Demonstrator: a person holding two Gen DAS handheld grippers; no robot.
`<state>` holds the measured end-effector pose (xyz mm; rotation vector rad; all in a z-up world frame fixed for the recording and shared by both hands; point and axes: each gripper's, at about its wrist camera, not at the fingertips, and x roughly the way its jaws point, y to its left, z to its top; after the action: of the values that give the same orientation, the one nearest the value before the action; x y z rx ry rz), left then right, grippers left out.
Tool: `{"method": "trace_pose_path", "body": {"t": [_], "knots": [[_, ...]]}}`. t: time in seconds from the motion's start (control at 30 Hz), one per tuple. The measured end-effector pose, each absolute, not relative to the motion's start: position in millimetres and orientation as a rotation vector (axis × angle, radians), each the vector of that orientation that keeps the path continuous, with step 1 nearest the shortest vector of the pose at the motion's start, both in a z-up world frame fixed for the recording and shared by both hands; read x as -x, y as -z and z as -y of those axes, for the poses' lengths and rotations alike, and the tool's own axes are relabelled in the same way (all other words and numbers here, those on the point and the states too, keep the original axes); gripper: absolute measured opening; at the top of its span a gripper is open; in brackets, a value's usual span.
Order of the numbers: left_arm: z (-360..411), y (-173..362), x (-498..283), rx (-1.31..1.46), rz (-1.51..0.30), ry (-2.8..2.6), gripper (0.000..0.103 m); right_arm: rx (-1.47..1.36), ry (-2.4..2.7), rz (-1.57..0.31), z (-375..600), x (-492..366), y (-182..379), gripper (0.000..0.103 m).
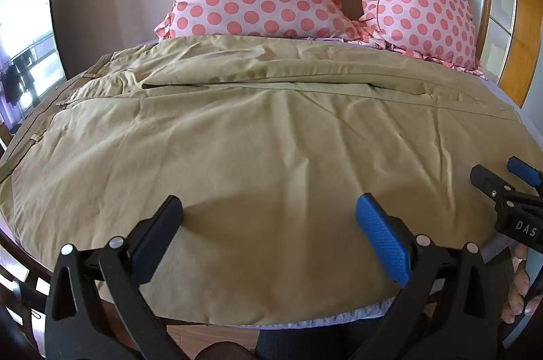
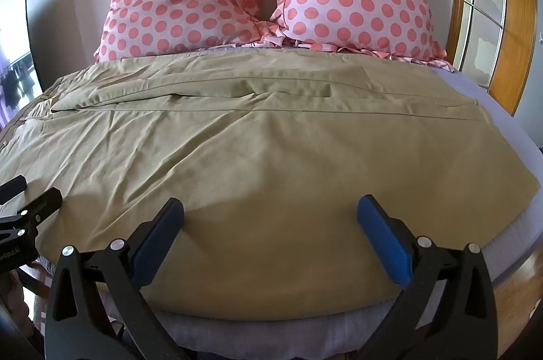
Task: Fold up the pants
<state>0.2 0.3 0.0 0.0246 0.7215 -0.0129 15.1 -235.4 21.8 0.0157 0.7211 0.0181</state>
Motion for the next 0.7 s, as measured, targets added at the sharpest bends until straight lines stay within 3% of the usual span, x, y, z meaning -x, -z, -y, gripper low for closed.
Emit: {"method": "trace_pose_path", "body": {"t": [0.7], "knots": [[0.0,0.3,-0.4,-0.028,-0.726,0.012,0.101,-0.015,-0.018,-0.720,235.4,-15.1,-21.8,0.102]]}}
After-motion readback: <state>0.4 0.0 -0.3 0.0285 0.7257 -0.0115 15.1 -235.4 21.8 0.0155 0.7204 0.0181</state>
